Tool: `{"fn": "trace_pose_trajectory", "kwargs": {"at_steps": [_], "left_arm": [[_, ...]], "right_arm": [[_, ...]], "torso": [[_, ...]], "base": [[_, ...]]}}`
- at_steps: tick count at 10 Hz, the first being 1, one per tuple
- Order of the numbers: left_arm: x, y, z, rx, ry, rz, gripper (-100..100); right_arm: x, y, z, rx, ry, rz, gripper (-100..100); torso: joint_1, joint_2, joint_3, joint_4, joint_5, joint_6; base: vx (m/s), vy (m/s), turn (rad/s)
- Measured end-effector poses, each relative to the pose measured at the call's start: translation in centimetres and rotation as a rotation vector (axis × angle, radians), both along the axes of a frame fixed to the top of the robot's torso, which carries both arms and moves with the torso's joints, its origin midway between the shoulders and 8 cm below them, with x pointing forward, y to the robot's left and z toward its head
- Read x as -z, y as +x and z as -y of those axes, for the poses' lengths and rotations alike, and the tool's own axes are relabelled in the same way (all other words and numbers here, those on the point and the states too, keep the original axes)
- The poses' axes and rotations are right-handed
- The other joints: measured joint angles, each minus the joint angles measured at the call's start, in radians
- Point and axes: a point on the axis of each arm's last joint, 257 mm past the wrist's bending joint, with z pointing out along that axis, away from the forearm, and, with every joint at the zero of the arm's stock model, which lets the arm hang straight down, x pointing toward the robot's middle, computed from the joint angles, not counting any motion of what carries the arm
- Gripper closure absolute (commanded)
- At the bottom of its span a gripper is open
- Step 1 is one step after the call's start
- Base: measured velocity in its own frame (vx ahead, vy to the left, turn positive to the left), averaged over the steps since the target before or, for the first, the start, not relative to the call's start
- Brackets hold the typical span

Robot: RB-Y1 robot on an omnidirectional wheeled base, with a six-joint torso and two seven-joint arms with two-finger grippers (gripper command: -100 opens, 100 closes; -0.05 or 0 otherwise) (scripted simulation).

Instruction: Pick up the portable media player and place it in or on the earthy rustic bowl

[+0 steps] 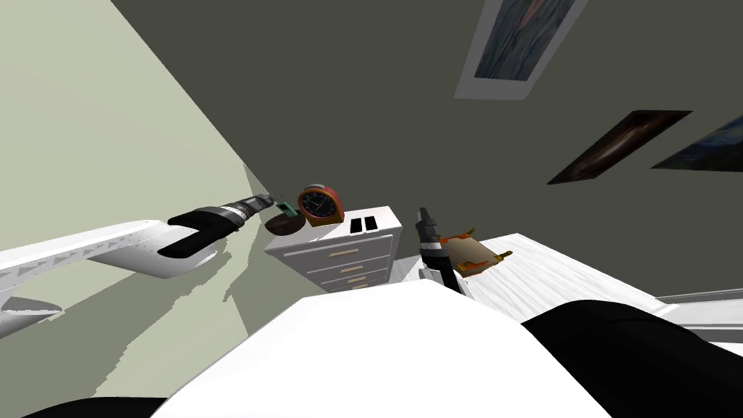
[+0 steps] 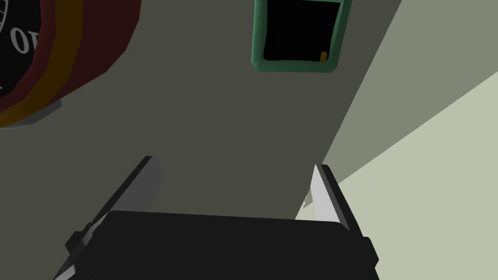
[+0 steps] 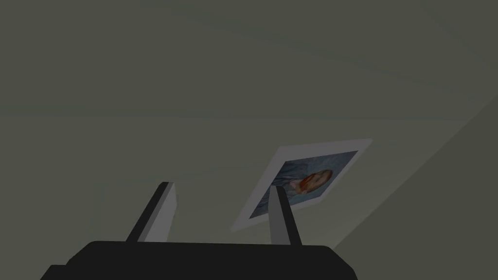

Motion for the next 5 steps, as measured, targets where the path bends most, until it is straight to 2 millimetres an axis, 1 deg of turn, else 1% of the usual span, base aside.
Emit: {"fn": "trace_pose_trajectory", "kwargs": {"at_steps": [5], "left_arm": [[0.01,0.00,0.00,0.000,0.000,0.000,0]], "right_arm": [[0.00,0.00,0.00,0.000,0.000,0.000,0]], "torso": [[0.001,0.001,0.000,0.000,0.000,0.000]], "base": [[0.000,0.000,0.000]]}}
